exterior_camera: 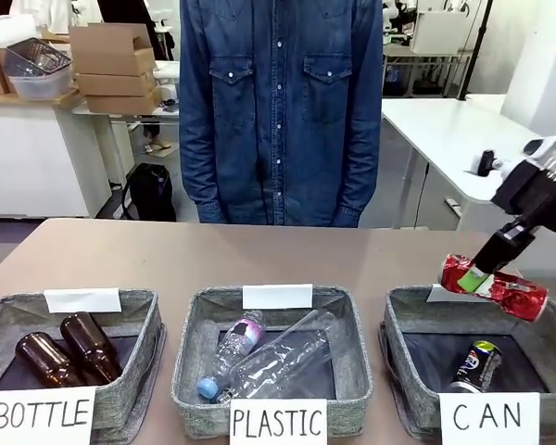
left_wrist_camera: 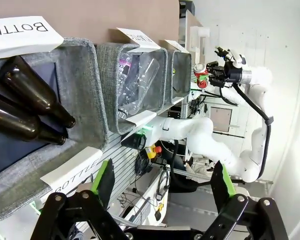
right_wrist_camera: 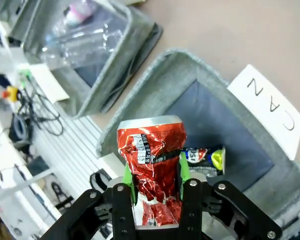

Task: Sort the can waste into the basket.
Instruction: Pick up the can waste from the table and place it in the right Fabric basket.

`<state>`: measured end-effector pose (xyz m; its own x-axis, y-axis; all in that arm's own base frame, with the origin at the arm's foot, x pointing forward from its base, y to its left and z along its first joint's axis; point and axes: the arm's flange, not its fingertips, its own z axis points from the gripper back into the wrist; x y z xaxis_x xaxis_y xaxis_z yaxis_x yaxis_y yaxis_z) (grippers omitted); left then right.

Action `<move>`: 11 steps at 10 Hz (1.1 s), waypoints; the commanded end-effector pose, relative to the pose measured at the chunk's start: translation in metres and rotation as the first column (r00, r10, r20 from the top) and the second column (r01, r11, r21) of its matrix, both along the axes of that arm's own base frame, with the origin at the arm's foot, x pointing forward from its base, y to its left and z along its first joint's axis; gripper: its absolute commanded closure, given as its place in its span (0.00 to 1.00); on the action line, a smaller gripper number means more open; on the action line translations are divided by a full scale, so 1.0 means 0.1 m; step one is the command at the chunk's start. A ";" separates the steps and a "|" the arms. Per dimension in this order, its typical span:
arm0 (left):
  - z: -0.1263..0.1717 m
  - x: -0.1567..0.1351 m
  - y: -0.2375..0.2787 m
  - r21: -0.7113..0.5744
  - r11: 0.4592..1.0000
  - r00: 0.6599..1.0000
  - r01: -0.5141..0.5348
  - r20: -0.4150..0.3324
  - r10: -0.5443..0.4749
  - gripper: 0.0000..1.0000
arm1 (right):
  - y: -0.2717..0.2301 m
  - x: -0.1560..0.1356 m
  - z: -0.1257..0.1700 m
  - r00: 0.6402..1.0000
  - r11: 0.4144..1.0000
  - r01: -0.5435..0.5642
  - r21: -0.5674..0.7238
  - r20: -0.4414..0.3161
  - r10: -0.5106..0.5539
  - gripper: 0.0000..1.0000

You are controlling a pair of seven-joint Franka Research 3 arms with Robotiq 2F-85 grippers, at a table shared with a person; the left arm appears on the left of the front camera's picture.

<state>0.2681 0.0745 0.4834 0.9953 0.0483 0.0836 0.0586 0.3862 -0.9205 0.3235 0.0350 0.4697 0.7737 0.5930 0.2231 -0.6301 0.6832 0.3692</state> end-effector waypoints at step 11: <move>-0.02 -0.03 0.02 -0.002 1.000 1.000 0.016 0.014 -0.016 0.00 | -0.13 -0.02 0.00 0.998 0.999 -0.047 0.012 0.039 0.047 0.00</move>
